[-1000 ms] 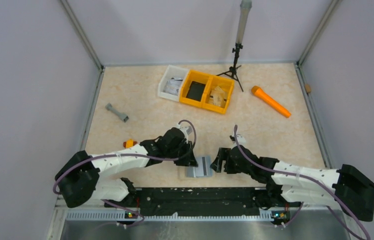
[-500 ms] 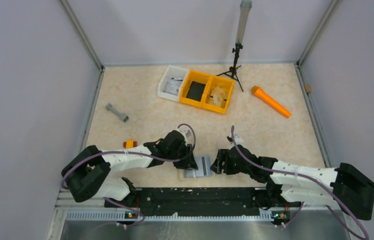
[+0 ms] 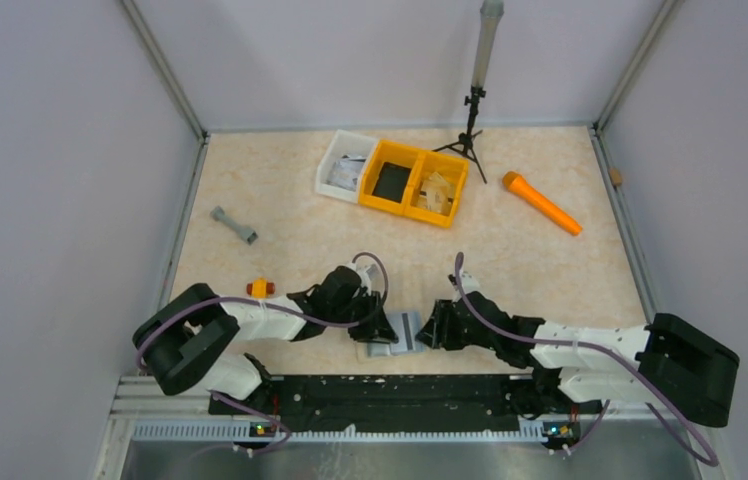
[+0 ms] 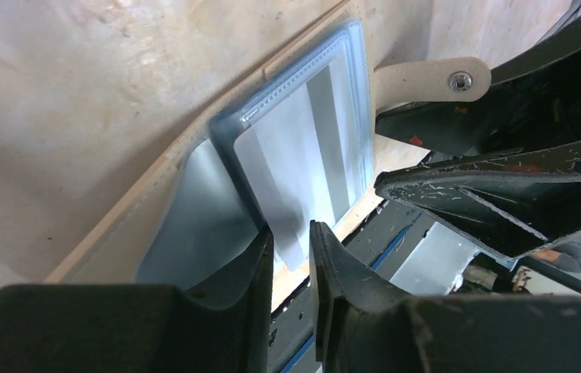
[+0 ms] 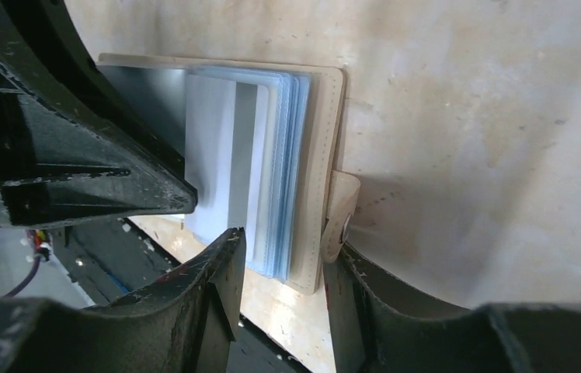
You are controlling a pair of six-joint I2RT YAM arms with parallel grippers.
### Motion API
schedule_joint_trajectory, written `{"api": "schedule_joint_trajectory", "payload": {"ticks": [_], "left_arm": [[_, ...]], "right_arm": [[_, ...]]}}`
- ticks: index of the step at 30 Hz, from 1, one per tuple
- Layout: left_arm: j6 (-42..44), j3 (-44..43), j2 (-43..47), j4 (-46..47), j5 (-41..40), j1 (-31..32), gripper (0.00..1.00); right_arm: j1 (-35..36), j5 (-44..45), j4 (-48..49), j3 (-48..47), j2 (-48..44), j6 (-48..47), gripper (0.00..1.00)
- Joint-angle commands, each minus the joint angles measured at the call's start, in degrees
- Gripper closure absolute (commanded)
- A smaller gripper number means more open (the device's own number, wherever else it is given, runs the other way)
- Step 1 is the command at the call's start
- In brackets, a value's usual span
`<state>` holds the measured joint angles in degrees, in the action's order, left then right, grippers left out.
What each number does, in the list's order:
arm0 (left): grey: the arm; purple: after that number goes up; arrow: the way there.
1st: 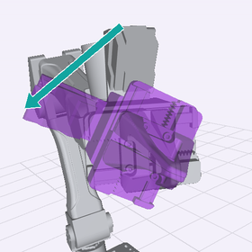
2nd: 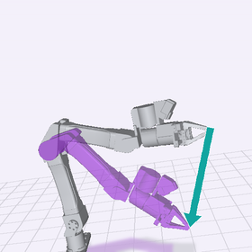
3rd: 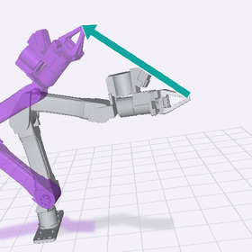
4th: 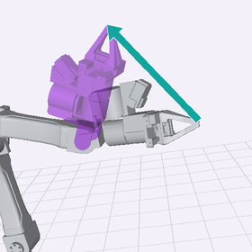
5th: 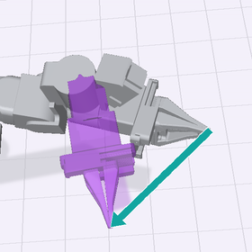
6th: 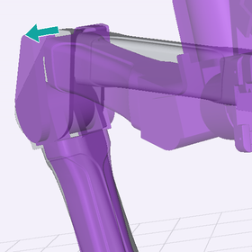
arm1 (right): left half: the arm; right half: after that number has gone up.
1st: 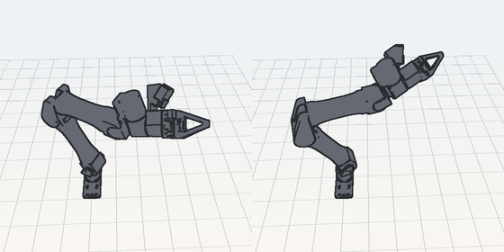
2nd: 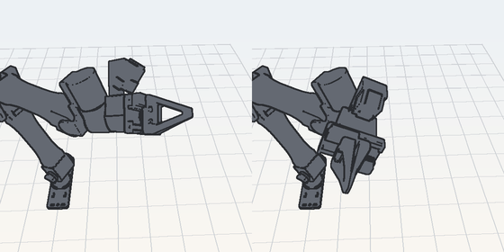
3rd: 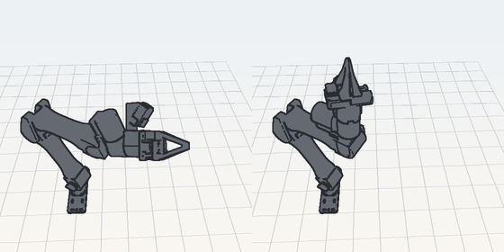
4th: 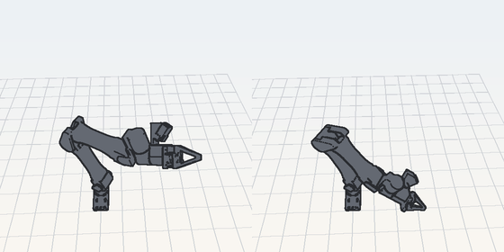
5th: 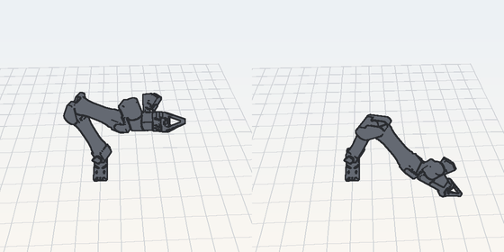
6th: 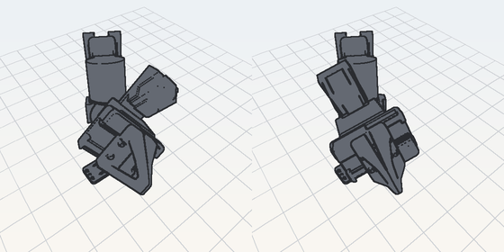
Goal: Take the credit cards out of the card holder
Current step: Remove the credit card from the card holder.
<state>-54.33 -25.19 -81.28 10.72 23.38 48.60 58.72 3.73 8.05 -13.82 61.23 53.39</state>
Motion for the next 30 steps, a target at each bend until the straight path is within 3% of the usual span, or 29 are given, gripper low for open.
{"api": "schedule_joint_trajectory", "payload": {"ticks": [1, 6, 10, 13, 17, 23, 30], "left_arm": [[-3.13, 4.14, -0.93, 11.69, 3.61, -1.84, 0.75], [-6.54, 7.99, -2.53, 22.09, 7.15, -3.42, 0.84], [-8.99, 10.53, -2.65, 27.60, 8.80, -5.05, 0.99], [-9.88, 12.19, -1.28, 30.18, 10.21, -6.56, 1.00], [-10.10, 13.80, 2.59, 30.64, 11.49, -8.23, 1.00], [-11.07, 14.90, 9.39, 31.11, 13.45, -9.81, 1.00], [-11.05, 14.32, 13.48, 28.91, 14.31, -10.67, 1.00]], "right_arm": [[-0.17, -3.16, 5.65, 1.92, 3.82, 1.60, 0.58], [-0.20, -3.53, 9.88, 3.86, 5.38, 3.70, 0.60], [-0.27, -3.20, 9.30, 4.42, 4.64, 4.46, 0.62], [-0.68, -2.32, 8.61, 5.45, 3.00, 5.17, 0.61], [-1.80, -2.71, 9.68, 8.86, -2.14, 6.94, 0.38], [-2.89, -2.63, 13.11, 15.93, -16.75, 9.53, 0.18], [-3.08, -1.01, 11.85, 19.05, -27.74, 12.27, 0.11]]}}
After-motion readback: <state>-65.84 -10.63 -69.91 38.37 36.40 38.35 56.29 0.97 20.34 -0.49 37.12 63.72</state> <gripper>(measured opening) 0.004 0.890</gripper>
